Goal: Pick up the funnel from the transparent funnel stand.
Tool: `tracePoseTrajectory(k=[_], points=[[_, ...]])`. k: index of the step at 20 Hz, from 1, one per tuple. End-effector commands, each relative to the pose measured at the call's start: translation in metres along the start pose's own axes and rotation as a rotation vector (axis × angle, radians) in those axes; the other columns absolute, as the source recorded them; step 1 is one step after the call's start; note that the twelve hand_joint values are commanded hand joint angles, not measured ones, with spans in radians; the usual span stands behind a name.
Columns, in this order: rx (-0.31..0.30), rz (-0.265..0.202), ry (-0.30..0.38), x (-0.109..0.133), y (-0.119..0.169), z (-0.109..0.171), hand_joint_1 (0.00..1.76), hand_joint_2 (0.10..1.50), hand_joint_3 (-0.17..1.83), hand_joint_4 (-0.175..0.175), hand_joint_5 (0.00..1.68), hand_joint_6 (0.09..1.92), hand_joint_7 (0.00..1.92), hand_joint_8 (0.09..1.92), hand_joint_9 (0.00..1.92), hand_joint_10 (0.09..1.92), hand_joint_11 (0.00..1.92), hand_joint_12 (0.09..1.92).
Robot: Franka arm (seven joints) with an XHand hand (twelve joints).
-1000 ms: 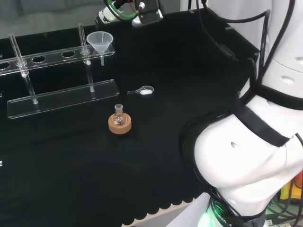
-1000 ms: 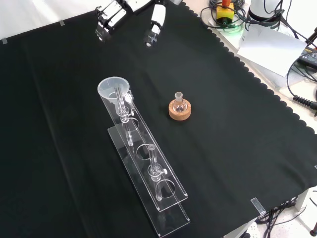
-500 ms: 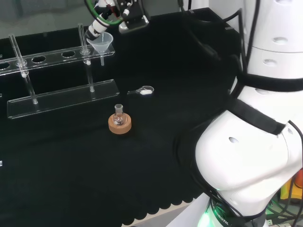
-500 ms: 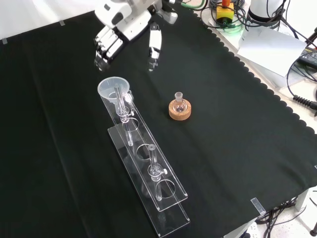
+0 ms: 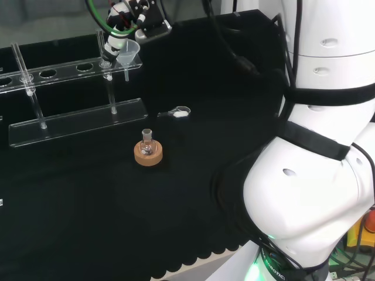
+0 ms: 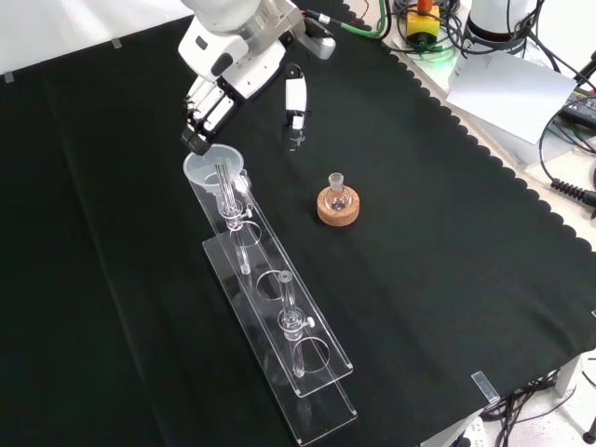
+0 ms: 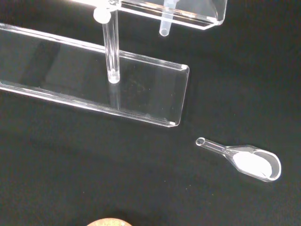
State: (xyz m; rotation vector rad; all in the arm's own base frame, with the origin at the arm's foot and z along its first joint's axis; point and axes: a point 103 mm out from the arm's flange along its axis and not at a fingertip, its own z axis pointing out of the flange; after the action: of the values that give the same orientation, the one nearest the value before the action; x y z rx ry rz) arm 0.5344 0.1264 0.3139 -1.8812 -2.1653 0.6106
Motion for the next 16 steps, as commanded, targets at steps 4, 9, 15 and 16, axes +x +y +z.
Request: tracePoseTrajectory(k=[4, 9, 15, 16], points=[[0.024, 0.015, -0.047, 0.002, 0.014, 0.001, 0.64, 0.77, 0.13, -0.107, 0.01, 0.09, 0.0, 0.46, 0.11, 0.91, 0.29, 1.5], [0.023, 0.022, -0.054, -0.001, 0.022, 0.001, 0.65, 0.78, 0.13, -0.111, 0.02, 0.09, 0.0, 0.47, 0.12, 0.91, 0.28, 1.49], [0.048, 0.025, -0.038, -0.007, 0.036, 0.001, 0.64, 0.78, 0.13, -0.111, 0.03, 0.09, 0.0, 0.48, 0.11, 0.91, 0.28, 1.49], [0.049, 0.025, -0.041, -0.007, 0.037, 0.002, 0.64, 0.78, 0.13, -0.11, 0.04, 0.09, 0.0, 0.48, 0.11, 0.91, 0.28, 1.49]])
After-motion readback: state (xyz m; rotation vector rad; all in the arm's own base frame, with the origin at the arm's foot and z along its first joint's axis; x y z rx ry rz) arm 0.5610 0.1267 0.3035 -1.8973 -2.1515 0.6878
